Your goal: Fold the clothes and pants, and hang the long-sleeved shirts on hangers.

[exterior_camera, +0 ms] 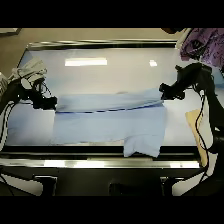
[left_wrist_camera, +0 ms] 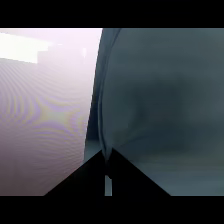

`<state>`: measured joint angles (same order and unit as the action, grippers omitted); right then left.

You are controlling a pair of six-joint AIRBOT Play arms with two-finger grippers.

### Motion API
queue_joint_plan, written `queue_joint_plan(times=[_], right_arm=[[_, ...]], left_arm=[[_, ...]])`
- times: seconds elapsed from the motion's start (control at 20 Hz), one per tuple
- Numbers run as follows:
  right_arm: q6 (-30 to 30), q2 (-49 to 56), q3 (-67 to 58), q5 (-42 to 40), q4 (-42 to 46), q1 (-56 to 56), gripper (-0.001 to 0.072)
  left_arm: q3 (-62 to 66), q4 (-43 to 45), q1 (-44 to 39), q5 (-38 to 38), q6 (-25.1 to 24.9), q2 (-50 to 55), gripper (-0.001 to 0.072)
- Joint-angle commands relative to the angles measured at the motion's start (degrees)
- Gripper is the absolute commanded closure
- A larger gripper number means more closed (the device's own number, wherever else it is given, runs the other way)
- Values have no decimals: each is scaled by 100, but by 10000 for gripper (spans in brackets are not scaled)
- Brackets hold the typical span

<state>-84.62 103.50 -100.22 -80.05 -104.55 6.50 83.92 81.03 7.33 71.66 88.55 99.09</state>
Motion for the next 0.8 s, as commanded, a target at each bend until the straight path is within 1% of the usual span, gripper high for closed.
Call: queue_joint_plan(times=[0.0, 0.1, 0.15, 0.2, 0.25, 0.3, 0.35, 0.4, 0.45, 0.55, 0.65, 0.75], right_arm=[[0, 127, 190, 33, 33, -4, 678], [0, 273, 192, -2, -7, -4, 661], [0, 343, 192, -2, -74, -4, 619], [0, 382, 192, -2, -160, -4, 610], [0, 385, 190, 33, -240, -2, 518], [-15, 348, 188, 37, -297, 4, 366], [-131, 264, 188, -24, -284, 15, 292], [-396, 122, 188, -164, -238, 50, 291], [-527, -42, 195, -293, -243, 140, 291], [-769, -518, 411, -304, -535, 570, 292], [-994, -1161, 1252, -269, -977, 1211, 292], [-1200, -1917, 2649, -234, -1379, 1784, 291]], left_arm=[[-157, -118, -4, 76, 15, 33, 689], [-162, -166, -4, 79, 17, 92, 685], [-162, -238, -4, 76, 24, 129, 646], [-162, -297, -4, 55, 160, 160, 511], [-160, -352, 7, 26, 299, 168, 290], [-116, -378, 22, 35, 339, 157, 174], [17, -372, 57, 109, 343, 129, 165], [184, -369, 114, 245, 341, 63, 165], [326, -365, 205, 319, 341, -66, 165], [304, -365, 518, 321, 341, -564, 164], [-157, -374, 951, 238, 341, -1167, 164], [-1064, -610, 1408, 22, 339, -1823, 165]])
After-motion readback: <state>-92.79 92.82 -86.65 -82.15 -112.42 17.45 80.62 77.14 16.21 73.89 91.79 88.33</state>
